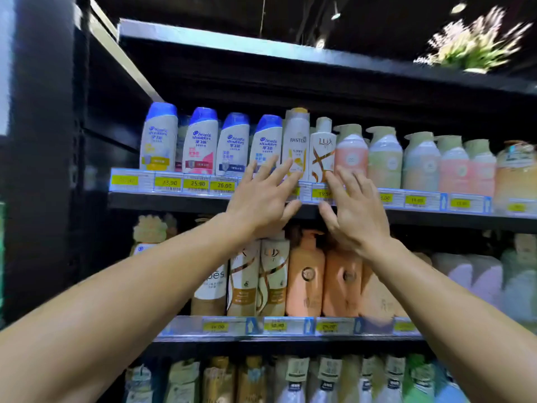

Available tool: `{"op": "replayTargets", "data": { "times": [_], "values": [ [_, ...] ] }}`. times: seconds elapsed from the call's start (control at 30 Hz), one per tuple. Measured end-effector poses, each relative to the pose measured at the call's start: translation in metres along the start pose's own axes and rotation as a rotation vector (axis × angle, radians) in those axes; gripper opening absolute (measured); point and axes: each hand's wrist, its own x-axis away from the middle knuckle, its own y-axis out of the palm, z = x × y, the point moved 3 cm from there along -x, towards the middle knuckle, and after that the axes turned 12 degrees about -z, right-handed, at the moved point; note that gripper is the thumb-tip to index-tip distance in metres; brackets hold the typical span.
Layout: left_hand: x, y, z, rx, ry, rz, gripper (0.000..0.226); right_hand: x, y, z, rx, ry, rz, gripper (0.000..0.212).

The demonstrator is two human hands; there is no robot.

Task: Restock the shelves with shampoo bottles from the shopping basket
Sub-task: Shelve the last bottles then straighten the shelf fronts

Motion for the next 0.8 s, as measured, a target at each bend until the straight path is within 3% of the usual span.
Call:
{"op": "replayTargets", "data": {
  "times": [0.2,0.63,0.8],
  "values": [
    [-0.006,0.013,0.010,-0.044,-0.042,-0.043,0.075,0.000,0.014,0.007,0.004,-0.049,-0.054,0.070],
    [-0.006,0.011,0.011,0.021,-0.046,-0.009,0.074,0.002,0.011,0.012,-0.020,-0.095,-0.028,0.066],
    [-0.014,0.007,0.028,0.043,0.006,0.057,0.070,0.016,-0.004,0.049,-0.059,0.015,-0.001,0.063]
  ]
}}
